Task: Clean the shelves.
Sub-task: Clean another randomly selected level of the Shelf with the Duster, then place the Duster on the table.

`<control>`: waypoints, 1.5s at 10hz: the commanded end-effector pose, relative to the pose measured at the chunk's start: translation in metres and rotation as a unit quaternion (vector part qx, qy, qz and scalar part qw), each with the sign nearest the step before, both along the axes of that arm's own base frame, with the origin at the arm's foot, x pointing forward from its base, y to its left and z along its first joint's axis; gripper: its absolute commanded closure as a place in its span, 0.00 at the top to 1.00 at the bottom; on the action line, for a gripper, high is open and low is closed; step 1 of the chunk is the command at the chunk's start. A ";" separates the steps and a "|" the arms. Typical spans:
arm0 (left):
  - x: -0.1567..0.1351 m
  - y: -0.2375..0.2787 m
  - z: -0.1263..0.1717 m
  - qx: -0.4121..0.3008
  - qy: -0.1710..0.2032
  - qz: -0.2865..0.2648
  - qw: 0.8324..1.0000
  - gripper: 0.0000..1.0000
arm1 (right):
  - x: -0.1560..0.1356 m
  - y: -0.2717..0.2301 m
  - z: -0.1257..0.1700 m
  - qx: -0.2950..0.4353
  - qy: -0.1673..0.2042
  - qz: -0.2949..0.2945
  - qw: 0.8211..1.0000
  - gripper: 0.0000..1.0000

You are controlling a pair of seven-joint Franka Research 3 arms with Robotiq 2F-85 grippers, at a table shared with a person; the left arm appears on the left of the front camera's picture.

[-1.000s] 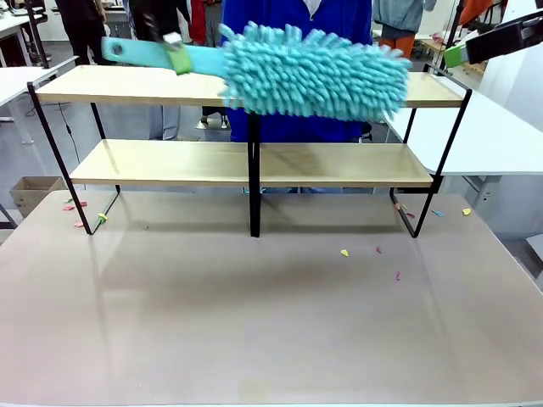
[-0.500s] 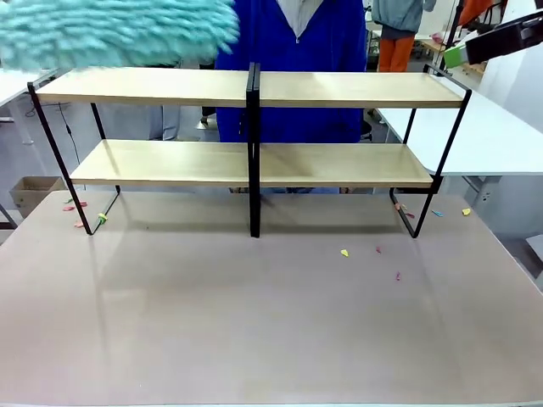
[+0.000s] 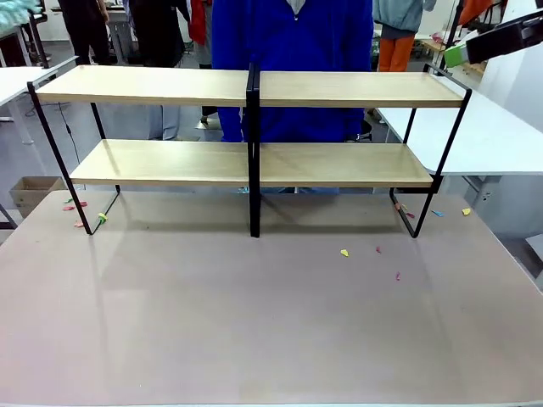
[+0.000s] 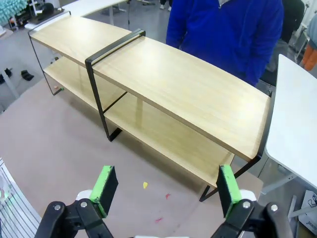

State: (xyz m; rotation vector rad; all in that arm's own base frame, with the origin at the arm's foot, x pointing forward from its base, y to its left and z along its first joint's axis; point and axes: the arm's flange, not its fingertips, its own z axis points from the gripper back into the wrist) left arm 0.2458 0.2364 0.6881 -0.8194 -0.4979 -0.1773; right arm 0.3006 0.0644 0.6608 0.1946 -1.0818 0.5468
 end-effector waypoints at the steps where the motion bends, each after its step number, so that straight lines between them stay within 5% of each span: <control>1: 0.010 -0.022 -0.014 -0.068 -0.024 0.075 0.995 0.13 | 0.001 0.000 0.001 0.000 -0.001 -0.001 1.000 1.00; 2: 0.000 0.000 0.000 0.000 0.000 0.000 1.000 0.13 | 0.001 0.000 0.001 0.000 -0.001 -0.001 1.000 1.00; 13: 0.002 -0.003 -0.001 -0.006 0.006 0.009 1.000 0.13 | 0.000 0.000 0.000 0.000 0.000 0.000 1.000 1.00; 14: 0.014 -0.026 0.000 0.015 0.024 -0.164 0.986 0.13 | -0.003 0.006 0.015 0.068 0.045 0.078 0.994 1.00; 15: 0.022 -0.049 -0.009 0.066 0.060 -0.288 0.953 0.13 | -0.006 0.010 -0.002 0.146 0.191 0.140 0.961 1.00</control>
